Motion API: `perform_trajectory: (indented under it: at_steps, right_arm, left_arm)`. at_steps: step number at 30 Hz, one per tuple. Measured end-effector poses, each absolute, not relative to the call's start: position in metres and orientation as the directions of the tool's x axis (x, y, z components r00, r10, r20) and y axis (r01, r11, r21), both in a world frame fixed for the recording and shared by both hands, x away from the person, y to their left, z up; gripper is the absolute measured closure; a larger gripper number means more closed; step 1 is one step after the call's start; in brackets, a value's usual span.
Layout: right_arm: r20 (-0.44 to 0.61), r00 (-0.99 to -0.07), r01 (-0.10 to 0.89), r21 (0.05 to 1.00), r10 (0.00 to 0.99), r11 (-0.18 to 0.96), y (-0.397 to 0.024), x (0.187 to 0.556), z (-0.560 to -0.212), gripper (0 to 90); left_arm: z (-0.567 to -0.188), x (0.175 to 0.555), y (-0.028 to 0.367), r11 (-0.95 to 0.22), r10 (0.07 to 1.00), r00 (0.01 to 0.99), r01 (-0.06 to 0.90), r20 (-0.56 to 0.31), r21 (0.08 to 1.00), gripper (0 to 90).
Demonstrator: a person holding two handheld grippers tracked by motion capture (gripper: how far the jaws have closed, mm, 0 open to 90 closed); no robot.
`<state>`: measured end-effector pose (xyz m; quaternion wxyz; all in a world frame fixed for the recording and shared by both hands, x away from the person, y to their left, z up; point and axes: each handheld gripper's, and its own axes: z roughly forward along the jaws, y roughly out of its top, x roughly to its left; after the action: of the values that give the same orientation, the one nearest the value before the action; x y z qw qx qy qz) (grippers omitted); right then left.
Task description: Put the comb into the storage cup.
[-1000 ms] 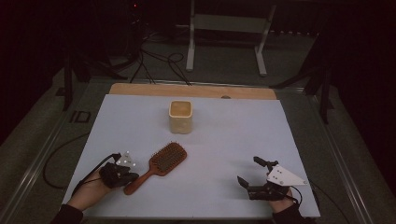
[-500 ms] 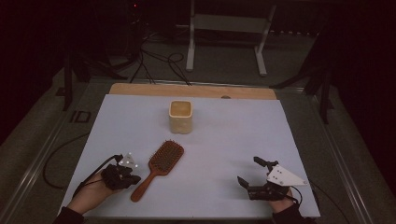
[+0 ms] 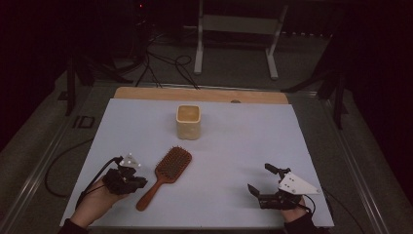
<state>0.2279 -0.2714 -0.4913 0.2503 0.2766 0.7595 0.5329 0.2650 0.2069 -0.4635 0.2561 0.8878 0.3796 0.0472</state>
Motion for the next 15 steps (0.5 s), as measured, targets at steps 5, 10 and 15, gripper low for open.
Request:
perform_trajectory:
  at_steps: [5,10,15]
  right_arm:
    - [-0.084,-0.722,0.156,0.947,0.687,0.280,-0.271,0.228,-0.491,9.3]
    - [-0.083,-0.721,0.155,0.948,0.688,0.277,-0.272,0.228,-0.491,9.3]
    - [-0.084,-0.722,0.153,0.948,0.687,0.278,-0.272,0.228,-0.491,9.3]
  left_arm:
    - [-0.458,0.263,0.196,-0.578,0.706,0.698,0.664,-0.117,0.475,68.1]
    - [-0.457,0.264,0.185,-0.589,0.712,0.695,0.666,-0.096,0.458,59.1]
    - [-0.459,0.268,0.176,-0.577,0.734,0.673,0.690,-0.094,0.436,42.8]
